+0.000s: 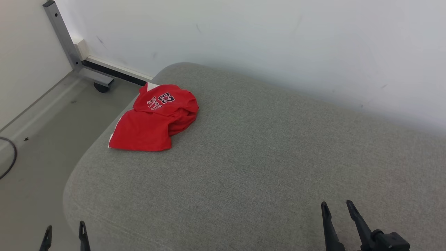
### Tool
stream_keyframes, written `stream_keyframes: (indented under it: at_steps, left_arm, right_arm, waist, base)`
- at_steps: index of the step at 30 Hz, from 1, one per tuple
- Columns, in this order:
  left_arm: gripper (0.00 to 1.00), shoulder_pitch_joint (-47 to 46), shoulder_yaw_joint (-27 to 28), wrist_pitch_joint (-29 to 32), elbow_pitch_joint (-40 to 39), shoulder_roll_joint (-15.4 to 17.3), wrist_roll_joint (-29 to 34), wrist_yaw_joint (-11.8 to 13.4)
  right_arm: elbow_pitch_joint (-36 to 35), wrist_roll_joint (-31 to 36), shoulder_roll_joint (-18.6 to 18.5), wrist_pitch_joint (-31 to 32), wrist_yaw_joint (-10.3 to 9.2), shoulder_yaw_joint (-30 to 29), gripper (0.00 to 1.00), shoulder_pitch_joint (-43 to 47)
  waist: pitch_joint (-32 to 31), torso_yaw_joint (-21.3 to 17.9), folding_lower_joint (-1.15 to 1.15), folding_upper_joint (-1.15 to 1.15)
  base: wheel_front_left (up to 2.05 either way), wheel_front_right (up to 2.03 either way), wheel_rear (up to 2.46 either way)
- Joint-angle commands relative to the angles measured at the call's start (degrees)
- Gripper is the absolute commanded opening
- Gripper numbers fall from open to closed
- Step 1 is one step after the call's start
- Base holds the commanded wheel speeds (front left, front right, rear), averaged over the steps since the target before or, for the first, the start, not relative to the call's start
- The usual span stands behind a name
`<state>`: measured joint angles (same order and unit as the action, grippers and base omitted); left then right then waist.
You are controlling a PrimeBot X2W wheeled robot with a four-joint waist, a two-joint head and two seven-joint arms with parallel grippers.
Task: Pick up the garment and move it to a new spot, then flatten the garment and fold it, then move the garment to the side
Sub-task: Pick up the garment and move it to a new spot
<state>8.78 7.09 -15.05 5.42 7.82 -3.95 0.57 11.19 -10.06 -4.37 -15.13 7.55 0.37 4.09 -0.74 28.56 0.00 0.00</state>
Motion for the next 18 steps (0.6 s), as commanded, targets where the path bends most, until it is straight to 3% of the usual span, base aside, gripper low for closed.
stream_keyframes:
  at_steps: [1,8,18]
  left_arm:
    - [1.0,-2.1,0.3,-0.2,0.3,-0.1,-1.2,-0.2]
    - [1.0,-9.5,0.6,-0.2,2.3,-0.1,-2.8,-0.9]
    - [1.0,-25.1,2.5,-0.2,5.9,3.5,-4.4,-1.6]
  right_arm:
    - [-0.4,0.0,-0.5,0.0,-0.15,0.1,1.0,-0.8]
    - [-1.6,0.6,-1.8,0.0,-0.15,0.8,1.0,-2.5]
    - [-5.7,0.3,-3.9,0.0,-0.15,2.9,1.0,-8.4]
  waist:
    - [0.8,-0.9,0.0,0.0]
    - [3.9,-4.9,0.0,0.0]
    - [13.9,-16.3,0.0,0.0]
  base:
    - [0.0,0.0,0.0]
    - [0.0,0.0,0.0]
    - [0.0,0.0,0.0]
